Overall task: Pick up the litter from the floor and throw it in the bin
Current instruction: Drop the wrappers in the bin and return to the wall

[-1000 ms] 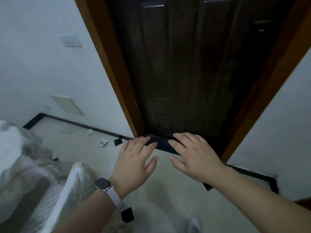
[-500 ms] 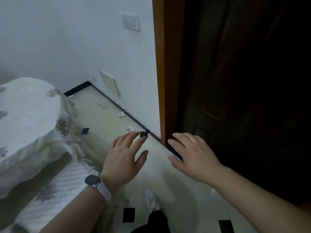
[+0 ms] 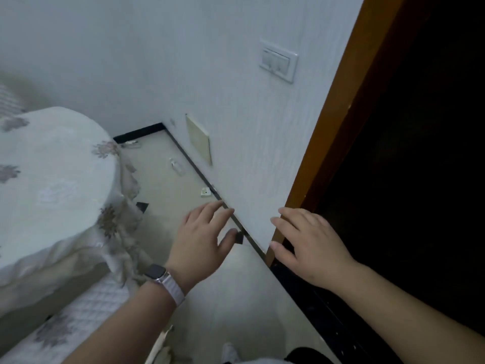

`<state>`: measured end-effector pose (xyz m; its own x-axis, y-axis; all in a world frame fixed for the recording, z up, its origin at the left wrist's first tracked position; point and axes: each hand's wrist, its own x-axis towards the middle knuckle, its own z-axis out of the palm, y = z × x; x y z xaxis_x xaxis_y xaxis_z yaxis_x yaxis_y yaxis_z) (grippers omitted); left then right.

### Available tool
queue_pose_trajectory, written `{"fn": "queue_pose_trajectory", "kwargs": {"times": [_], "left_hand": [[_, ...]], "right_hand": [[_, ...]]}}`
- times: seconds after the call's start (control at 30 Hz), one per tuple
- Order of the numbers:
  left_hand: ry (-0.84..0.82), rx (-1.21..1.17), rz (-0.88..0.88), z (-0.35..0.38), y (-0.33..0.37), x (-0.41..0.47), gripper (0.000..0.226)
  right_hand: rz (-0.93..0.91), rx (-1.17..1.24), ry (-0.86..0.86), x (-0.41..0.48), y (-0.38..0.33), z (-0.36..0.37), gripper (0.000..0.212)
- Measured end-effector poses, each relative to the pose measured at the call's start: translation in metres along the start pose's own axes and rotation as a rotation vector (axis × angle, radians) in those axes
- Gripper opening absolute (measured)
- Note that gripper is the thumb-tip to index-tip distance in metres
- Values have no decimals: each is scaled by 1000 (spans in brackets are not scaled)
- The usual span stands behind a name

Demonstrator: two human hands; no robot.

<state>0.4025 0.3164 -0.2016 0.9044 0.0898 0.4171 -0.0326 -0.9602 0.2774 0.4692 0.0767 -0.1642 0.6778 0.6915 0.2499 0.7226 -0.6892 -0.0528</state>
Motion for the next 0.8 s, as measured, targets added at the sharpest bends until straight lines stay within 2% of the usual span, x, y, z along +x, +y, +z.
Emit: {"fn": "queue_pose_trajectory", "kwargs": {"times": [0.2,0.43,0.6,0.8], "left_hand": [[-10,57,-167,13,-48,25,42],[-73,128,-307,38,-79,85,45],[-70,143,-375,60,-98,136,45],[-106,157,-437,72,-126,175,47]], "right_hand": [[-136,72,31,85,12,40,49],[-146,155,29,183,59,84,51],[-182,230,-34,258,90,108,51],[-206,292,-139,327,94,135,53]]}}
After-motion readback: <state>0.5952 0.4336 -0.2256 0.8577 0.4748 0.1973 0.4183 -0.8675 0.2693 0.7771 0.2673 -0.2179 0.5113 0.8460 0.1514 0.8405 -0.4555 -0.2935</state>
